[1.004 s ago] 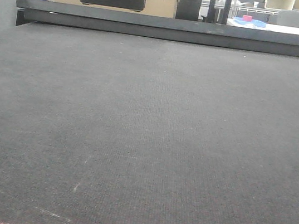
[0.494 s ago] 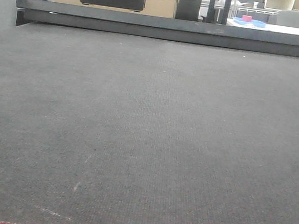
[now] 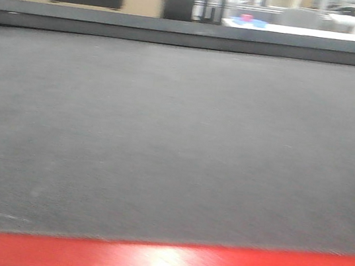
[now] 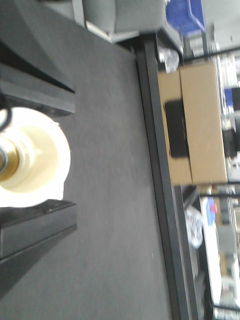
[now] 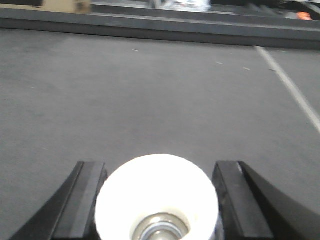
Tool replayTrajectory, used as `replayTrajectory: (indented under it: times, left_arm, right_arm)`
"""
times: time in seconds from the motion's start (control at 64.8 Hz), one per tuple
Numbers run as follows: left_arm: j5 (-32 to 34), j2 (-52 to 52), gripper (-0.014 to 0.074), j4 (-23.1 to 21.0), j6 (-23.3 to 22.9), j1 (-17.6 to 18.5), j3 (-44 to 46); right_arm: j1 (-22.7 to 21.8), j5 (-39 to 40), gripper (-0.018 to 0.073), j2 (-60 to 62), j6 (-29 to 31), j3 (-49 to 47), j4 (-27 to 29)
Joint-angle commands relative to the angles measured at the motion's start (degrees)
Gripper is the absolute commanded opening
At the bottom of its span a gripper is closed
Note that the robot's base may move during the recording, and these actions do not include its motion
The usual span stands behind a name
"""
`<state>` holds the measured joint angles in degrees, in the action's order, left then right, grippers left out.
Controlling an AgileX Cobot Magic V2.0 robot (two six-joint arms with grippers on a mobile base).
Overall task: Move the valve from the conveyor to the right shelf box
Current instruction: 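Drive the base away from the conveyor holding both valves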
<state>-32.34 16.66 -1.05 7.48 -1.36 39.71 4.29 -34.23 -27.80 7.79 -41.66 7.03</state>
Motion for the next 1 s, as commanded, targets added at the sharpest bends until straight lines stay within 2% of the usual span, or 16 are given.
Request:
replayTrajectory:
  times: [0.0,0.988]
  left_arm:
    - [3.43,-0.32,-0.0111,-0.26,-0.40,0.41,0.42]
    - [3.43,-0.32,-0.0111,-0.26,-0.40,0.41,0.42]
  right_arm:
    - [-0.03,4.75,-0.0153,0.44,0.25,-1.04,-0.45]
    - [-0.03,4.86,-0.0153,0.44,0.25,-1.04,-0.45]
